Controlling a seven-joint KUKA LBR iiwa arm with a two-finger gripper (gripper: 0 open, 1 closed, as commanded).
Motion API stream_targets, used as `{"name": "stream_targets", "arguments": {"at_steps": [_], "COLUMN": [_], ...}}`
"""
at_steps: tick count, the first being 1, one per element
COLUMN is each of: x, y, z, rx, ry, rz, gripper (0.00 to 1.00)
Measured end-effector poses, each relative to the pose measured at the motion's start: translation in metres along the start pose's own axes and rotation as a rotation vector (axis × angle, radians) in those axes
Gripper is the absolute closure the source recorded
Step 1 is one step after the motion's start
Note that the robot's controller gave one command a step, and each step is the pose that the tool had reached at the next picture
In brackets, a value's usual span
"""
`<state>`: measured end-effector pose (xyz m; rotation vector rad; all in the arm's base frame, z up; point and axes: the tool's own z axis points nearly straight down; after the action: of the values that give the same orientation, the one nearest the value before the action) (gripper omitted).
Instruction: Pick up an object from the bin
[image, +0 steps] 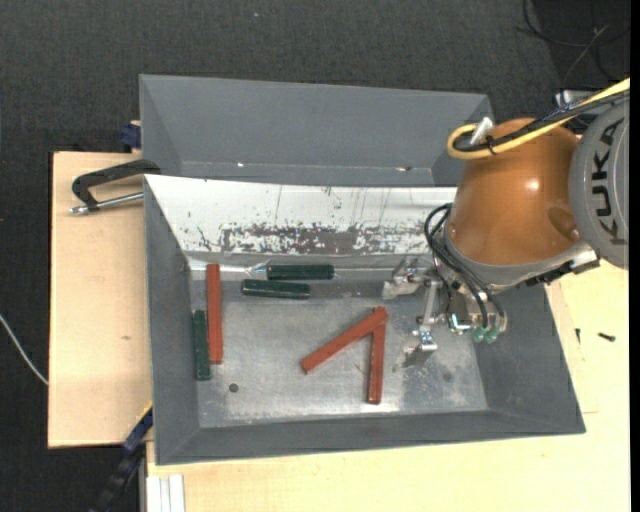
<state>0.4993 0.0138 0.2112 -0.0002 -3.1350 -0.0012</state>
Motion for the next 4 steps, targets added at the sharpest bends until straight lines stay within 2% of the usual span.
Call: {"name": "stream_targets", "arguments": {"at_steps": [1, 2, 3, 4], "x": [-0.002, -0.021, -0.012, -0.012], "y": [0.000, 0.005, 0.003, 0.003], "z": [-0.004, 0.041, 0.135, 0.135], "rx": [0.000, -0.001, 0.000, 0.000], "ry": [-0.008, -0.013, -0.004, -0.004], "rz": [0.001, 0.069, -0.037, -0.037], "gripper": [0.00, 0.00, 1.00, 1.00]}}
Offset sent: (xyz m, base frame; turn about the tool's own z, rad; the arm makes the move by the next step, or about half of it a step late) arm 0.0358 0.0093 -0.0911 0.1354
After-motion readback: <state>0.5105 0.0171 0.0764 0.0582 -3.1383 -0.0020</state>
